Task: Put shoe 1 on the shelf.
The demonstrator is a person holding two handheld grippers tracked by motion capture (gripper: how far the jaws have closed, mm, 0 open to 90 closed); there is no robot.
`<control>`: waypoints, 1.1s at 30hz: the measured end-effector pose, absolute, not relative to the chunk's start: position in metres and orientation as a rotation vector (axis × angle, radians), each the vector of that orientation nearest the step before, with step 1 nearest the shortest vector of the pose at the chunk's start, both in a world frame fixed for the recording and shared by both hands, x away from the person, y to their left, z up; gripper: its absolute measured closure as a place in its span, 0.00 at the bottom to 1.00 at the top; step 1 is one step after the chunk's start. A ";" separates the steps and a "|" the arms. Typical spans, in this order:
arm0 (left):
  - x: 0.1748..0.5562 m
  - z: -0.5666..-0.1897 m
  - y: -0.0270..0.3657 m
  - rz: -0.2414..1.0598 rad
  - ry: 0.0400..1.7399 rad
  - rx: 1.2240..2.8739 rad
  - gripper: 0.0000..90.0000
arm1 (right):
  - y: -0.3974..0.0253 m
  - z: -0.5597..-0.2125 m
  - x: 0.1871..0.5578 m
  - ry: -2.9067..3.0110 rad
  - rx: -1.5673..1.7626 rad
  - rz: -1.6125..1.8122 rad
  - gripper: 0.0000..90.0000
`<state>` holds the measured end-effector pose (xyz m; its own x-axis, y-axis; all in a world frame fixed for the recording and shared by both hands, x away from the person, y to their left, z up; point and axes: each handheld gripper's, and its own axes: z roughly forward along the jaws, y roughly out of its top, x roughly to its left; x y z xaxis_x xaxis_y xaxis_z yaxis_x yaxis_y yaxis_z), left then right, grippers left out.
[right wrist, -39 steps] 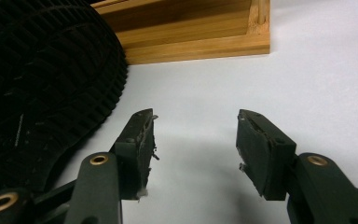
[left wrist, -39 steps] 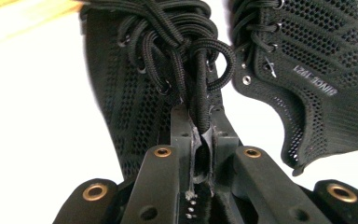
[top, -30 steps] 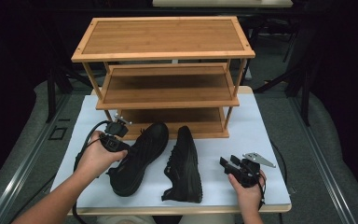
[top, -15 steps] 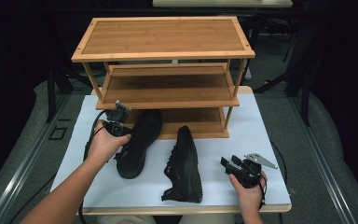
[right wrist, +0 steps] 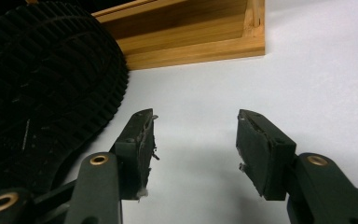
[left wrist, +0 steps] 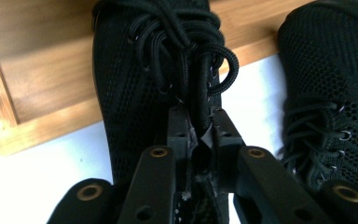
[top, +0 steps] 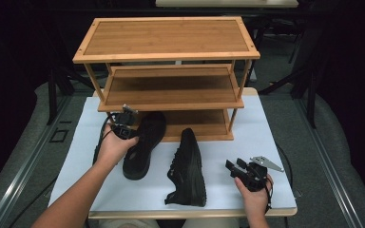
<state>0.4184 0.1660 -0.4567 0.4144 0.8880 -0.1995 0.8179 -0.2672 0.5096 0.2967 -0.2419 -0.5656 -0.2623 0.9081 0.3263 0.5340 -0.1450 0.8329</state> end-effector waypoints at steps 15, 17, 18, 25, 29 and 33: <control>0.344 -0.430 0.210 0.325 1.006 1.889 0.65 | -0.241 -0.565 0.296 1.760 1.608 1.380 0.51; 0.332 -0.433 0.219 0.332 0.961 1.833 0.62 | -0.241 -0.565 0.296 1.758 1.608 1.379 0.51; 0.325 -0.436 0.224 0.343 0.947 1.807 0.61 | -0.241 -0.565 0.296 1.759 1.608 1.379 0.51; 0.288 -0.465 0.253 0.467 0.967 1.733 0.52 | -0.239 -0.565 0.295 1.760 1.606 1.375 0.51; 0.275 -0.487 0.260 0.468 0.971 1.735 0.59 | -0.239 -0.565 0.295 1.770 1.615 1.364 0.51; 0.269 -0.509 0.262 0.453 0.972 1.723 0.64 | -0.239 -0.566 0.295 1.769 1.619 1.362 0.51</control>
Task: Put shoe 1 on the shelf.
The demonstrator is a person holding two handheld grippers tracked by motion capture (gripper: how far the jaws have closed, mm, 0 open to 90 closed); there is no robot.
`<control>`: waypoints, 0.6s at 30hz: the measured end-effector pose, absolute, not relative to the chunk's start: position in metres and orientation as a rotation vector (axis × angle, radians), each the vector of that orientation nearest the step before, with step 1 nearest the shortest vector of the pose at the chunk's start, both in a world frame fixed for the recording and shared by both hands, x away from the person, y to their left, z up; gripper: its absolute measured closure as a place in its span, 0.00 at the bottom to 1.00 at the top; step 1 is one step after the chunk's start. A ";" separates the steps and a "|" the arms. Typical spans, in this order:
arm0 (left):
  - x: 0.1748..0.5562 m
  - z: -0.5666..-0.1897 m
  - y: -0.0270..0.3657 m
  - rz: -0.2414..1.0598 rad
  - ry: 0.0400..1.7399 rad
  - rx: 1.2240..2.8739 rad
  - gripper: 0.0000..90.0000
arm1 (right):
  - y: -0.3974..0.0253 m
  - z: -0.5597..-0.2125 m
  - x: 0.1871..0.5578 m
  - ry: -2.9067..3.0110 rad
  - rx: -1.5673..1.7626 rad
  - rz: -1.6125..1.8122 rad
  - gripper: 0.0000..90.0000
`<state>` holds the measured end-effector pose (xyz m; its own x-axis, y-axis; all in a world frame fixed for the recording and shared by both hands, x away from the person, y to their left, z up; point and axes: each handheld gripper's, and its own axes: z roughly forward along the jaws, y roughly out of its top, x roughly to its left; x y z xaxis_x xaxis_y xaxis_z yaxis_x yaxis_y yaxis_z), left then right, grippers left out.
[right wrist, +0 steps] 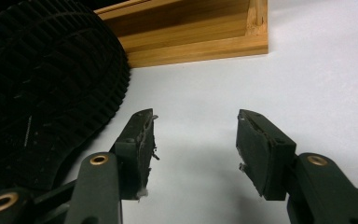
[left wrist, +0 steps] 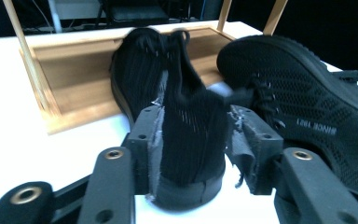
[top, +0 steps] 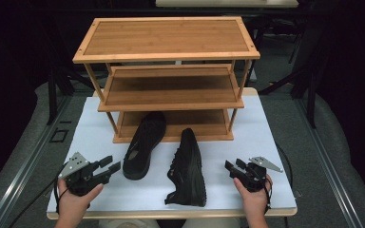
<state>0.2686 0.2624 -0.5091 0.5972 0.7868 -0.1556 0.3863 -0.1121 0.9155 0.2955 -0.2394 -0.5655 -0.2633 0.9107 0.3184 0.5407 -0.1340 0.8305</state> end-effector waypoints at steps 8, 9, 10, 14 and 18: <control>0.272 -0.531 0.249 0.415 0.946 1.815 0.64 | -0.240 -0.565 0.295 1.777 1.621 1.357 0.51; 0.273 -0.532 0.248 0.412 0.944 1.824 0.64 | -0.240 -0.566 0.296 1.773 1.618 1.362 0.51; 0.274 -0.534 0.246 0.419 0.946 1.828 0.64 | -0.239 -0.566 0.296 1.769 1.616 1.366 0.51; 0.279 -0.539 0.240 0.436 0.944 1.845 0.63 | -0.239 -0.566 0.296 1.775 1.614 1.368 0.51; 0.281 -0.539 0.240 0.443 0.946 1.849 0.66 | -0.239 -0.565 0.296 1.777 1.613 1.366 0.51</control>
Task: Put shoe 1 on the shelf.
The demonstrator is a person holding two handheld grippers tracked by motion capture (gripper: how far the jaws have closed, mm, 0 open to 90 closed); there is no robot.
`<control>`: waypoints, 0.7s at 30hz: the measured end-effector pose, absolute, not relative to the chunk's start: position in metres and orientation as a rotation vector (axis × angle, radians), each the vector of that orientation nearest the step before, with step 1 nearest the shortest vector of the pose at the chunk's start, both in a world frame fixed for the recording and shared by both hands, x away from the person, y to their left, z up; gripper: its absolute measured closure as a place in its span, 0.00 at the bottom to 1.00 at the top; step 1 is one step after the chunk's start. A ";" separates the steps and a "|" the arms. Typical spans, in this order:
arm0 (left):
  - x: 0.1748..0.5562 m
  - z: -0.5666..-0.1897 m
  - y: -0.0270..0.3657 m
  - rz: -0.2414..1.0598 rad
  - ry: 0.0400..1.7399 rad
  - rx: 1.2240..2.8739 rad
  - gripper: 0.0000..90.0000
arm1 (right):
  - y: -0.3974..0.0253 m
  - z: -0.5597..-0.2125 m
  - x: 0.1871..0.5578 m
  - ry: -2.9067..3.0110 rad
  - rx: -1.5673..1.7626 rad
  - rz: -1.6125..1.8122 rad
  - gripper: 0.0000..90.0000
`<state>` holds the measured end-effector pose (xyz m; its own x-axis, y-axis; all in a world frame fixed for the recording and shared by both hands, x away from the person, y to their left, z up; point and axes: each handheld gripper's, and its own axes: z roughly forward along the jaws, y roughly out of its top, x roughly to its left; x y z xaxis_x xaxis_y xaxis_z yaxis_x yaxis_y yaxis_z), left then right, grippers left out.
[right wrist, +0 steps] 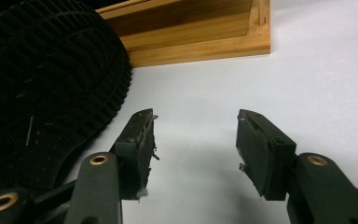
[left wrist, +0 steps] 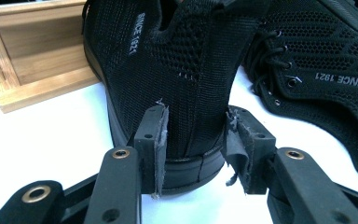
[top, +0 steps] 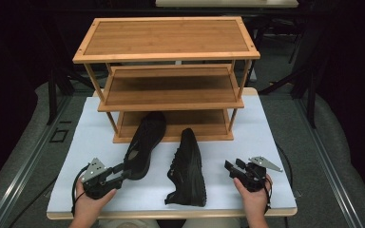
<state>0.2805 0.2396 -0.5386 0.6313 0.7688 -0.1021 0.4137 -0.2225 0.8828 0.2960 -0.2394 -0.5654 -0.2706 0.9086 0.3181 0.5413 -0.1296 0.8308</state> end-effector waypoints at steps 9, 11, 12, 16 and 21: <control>0.282 -0.534 0.228 0.474 0.915 1.880 0.77 | -0.238 -0.566 0.296 1.775 1.609 1.369 0.51; 0.285 -0.530 0.219 0.471 0.893 1.876 0.82 | -0.239 -0.566 0.296 1.772 1.612 1.368 0.51; 0.287 -0.528 0.216 0.466 0.898 1.871 0.84 | -0.239 -0.566 0.296 1.771 1.612 1.367 0.51; 0.296 -0.520 0.208 0.455 0.888 1.844 0.91 | -0.240 -0.565 0.296 1.771 1.616 1.367 0.51; 0.305 -0.514 0.201 0.492 0.930 1.802 1.00 | -0.241 -0.565 0.295 1.779 1.622 1.361 0.51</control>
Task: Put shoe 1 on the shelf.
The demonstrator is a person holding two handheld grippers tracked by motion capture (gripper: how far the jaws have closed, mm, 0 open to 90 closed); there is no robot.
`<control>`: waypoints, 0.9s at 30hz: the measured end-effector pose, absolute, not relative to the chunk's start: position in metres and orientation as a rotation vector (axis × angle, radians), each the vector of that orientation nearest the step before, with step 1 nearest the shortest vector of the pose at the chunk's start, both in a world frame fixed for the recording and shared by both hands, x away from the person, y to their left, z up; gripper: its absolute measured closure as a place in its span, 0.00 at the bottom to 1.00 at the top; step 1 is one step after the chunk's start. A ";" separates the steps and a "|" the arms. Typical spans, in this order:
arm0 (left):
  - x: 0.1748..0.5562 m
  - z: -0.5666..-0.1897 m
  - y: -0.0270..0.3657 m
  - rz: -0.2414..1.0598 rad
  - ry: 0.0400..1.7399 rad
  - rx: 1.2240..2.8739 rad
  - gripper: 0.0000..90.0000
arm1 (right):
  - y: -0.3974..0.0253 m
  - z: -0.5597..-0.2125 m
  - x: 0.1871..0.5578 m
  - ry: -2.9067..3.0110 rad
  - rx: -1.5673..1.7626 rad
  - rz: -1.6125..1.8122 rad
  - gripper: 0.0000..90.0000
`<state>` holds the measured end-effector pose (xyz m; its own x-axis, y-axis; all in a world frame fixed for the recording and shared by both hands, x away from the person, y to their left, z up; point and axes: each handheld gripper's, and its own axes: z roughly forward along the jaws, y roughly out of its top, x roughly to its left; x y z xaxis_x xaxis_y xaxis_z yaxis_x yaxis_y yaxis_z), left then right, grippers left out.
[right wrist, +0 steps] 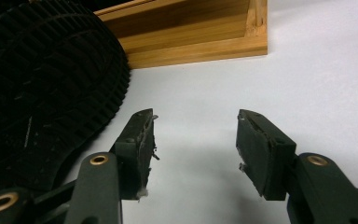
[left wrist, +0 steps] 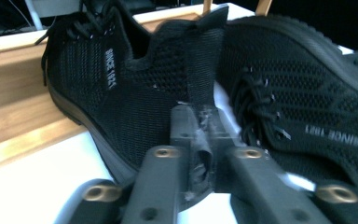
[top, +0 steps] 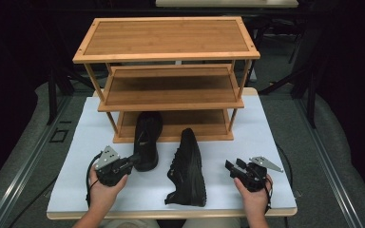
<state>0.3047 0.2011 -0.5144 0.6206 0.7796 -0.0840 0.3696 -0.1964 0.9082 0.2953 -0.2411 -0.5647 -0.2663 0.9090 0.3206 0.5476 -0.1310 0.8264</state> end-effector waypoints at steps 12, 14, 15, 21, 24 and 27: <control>0.301 -0.514 0.197 0.490 0.990 1.683 0.59 | -0.242 -0.566 0.296 1.771 1.621 1.369 0.51; 0.296 -0.523 0.191 0.457 0.994 1.687 0.53 | -0.241 -0.565 0.295 1.780 1.622 1.364 0.51; 0.296 -0.526 0.188 0.472 0.993 1.703 0.51 | -0.241 -0.565 0.296 1.776 1.618 1.367 0.51; 0.306 -0.536 0.170 0.534 1.042 1.723 0.46 | -0.239 -0.566 0.296 1.773 1.612 1.371 0.51; 0.313 -0.540 0.166 0.516 1.071 1.714 0.54 | -0.240 -0.566 0.296 1.768 1.618 1.377 0.51; 0.315 -0.539 0.167 0.492 1.062 1.709 0.72 | -0.241 -0.566 0.297 1.770 1.622 1.379 0.51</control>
<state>0.3145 0.1670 -0.5392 0.5276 0.8343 -0.1598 0.4174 -0.0907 0.9042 0.2966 -0.2414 -0.5660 -0.2683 0.9050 0.3302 0.5415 -0.1419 0.8287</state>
